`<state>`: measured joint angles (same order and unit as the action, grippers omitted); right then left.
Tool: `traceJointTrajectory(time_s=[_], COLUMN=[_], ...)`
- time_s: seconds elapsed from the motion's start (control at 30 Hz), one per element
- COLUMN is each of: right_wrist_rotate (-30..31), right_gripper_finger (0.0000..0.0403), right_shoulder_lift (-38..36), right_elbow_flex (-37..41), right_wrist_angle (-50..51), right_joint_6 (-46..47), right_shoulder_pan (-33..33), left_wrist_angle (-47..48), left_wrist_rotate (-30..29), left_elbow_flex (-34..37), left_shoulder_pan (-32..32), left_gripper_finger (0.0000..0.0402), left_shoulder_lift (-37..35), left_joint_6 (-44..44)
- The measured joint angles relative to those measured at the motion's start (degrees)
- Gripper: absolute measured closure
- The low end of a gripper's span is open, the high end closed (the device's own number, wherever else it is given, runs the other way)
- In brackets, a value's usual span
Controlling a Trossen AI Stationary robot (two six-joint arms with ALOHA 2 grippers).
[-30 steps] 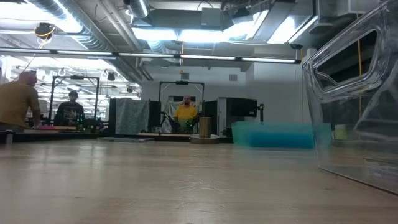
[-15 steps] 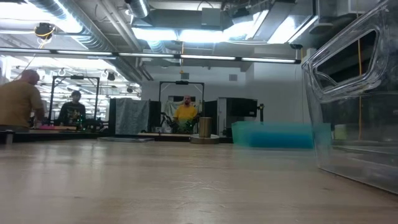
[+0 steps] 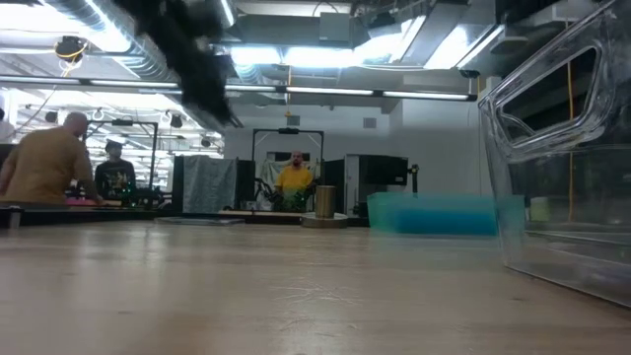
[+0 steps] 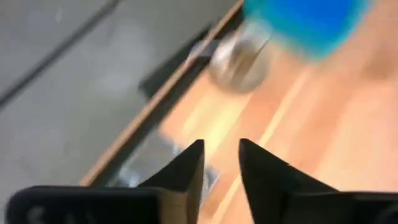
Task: Pick & place jewel cases by type
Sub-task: Put the black CD case into the transparent bin
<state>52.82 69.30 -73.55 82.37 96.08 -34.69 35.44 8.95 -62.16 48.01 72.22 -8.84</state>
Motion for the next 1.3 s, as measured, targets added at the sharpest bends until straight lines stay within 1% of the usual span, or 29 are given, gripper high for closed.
traceJointTrajectory(time_s=[0.1, 0.13, 0.17, 0.2, 0.27, 0.33, 0.4, 0.47, 0.53, 0.6, 0.7, 0.87, 0.93, 1.1, 1.3], right_wrist_rotate=[-0.82, -1.34, -1.81, -2.25, -4.41, -9.08, -15.18, -19.92, -23.22, -26.18, -30.70, -36.51, -37.96, -38.99, -38.98], right_gripper_finger=[0.0368, 0.0384, 0.0393, 0.0394, 0.0391, 0.0392, 0.0397, 0.0397, 0.0394, 0.0394, 0.0398, 0.0394, 0.0394, 0.0399, 0.0393], right_shoulder_lift=[0.04, 0.06, 0.07, 0.04, 0.05, 0.07, 0.07, 0.09, 0.09, 0.09, 0.09, 0.09, 0.09, 0.09, 0.09], right_elbow_flex=[3.44, 4.66, 5.71, 6.82, 9.27, 11.78, 14.65, 17.78, 20.54, 22.64, 24.56, 25.08, 25.08, 25.08, 25.08], right_wrist_angle=[-4.00, -5.81, -7.88, -10.88, -18.19, -26.81, -36.58, -45.78, -54.98, -61.21, -67.68, -69.98, -69.63, -67.38, -64.71], right_joint_6=[-10.35, -13.84, -17.51, -21.29, -30.09, -40.40, -51.13, -58.24, -62.82, -65.88, -69.31, -72.72, -73.80, -74.20, -73.84], right_shoulder_pan=[6.96, 9.12, 11.07, 13.11, 17.39, 21.57, 25.85, 29.54, 32.95, 36.09, 40.02, 43.80, 44.56, 45.11, 45.11], left_wrist_angle=[-2.83, -4.23, -5.22, -5.21, -5.28, -6.52, -7.85, -8.45, -8.63, -8.22, -7.48, -6.21, -5.33, -4.07, -4.84], left_wrist_rotate=[-3.21, -4.08, -4.54, -4.70, -4.96, -4.96, -4.96, -4.96, -4.92, -4.45, -3.49, -3.46, -1.93, 5.05, 10.87], left_elbow_flex=[5.67, 6.58, 7.04, 7.27, 7.31, 7.31, 7.29, 7.29, 7.29, 7.29, 7.29, 7.06, 7.03, 7.17, 7.36], left_shoulder_pan=[2.55, 3.51, 4.63, 5.80, 7.70, 9.16, 10.25, 10.85, 11.09, 10.97, 10.20, 6.62, 4.30, -4.34, -19.04], left_gripper_finger=[0.0347, 0.0362, 0.0378, 0.0389, 0.0395, 0.0398, 0.0399, 0.0399, 0.0399, 0.0399, 0.0399, 0.0399, 0.0399, 0.0399, 0.0399], left_shoulder_lift=[4.90, 6.60, 8.43, 10.25, 13.97, 16.89, 19.32, 21.41, 23.07, 24.85, 26.57, 27.92, 27.94, 27.80, 27.92], left_joint_6=[-0.04, -0.02, -0.08, -0.12, -0.06, 0.35, 0.63, 1.04, 1.98, 3.00, 4.17, 5.98, 6.75, 11.08, 16.45])
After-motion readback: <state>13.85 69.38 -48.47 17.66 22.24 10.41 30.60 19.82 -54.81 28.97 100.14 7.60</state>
